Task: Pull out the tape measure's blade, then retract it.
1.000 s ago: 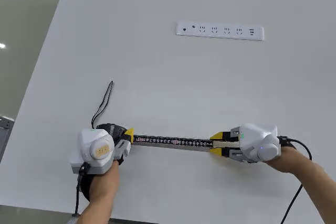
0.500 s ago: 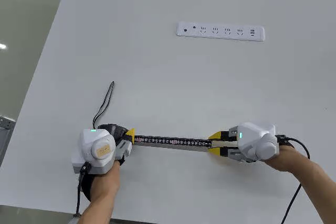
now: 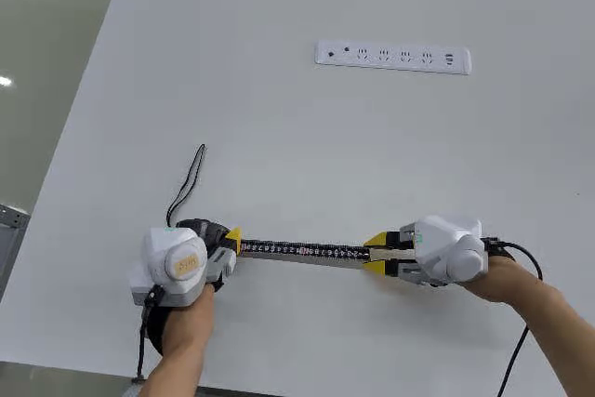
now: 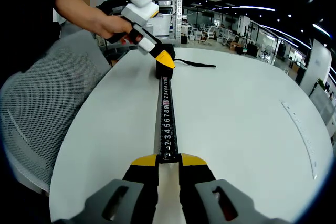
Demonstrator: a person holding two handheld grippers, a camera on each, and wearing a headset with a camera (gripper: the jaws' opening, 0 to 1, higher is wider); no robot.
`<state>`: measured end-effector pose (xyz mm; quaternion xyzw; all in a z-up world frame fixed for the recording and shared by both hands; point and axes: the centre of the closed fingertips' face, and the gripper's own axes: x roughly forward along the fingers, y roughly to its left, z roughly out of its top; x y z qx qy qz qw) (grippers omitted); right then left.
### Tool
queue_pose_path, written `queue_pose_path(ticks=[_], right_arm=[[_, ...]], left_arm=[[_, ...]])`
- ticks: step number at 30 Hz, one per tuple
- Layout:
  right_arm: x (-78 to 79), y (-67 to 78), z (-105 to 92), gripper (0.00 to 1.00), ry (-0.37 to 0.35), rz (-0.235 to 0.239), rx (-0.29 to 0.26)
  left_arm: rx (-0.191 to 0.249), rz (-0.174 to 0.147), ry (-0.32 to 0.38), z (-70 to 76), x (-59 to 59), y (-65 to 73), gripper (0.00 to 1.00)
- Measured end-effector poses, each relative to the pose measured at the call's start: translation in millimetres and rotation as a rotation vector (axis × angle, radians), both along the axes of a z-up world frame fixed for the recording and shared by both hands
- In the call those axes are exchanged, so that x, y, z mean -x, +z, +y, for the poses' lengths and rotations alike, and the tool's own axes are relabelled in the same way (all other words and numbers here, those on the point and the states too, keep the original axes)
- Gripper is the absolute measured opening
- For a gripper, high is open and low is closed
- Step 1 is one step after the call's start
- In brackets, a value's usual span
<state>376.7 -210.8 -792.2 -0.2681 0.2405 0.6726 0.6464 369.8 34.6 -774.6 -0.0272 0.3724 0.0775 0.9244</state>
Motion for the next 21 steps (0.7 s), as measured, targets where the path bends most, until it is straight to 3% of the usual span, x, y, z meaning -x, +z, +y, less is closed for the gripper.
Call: queue_pose_path(ticks=[21], right_arm=[[2.5,0.7,10.3,0.12,0.007,0.006,0.001]], left_arm=[[0.0,-0.001,-0.004,0.3,1.5,-0.4,0.62]])
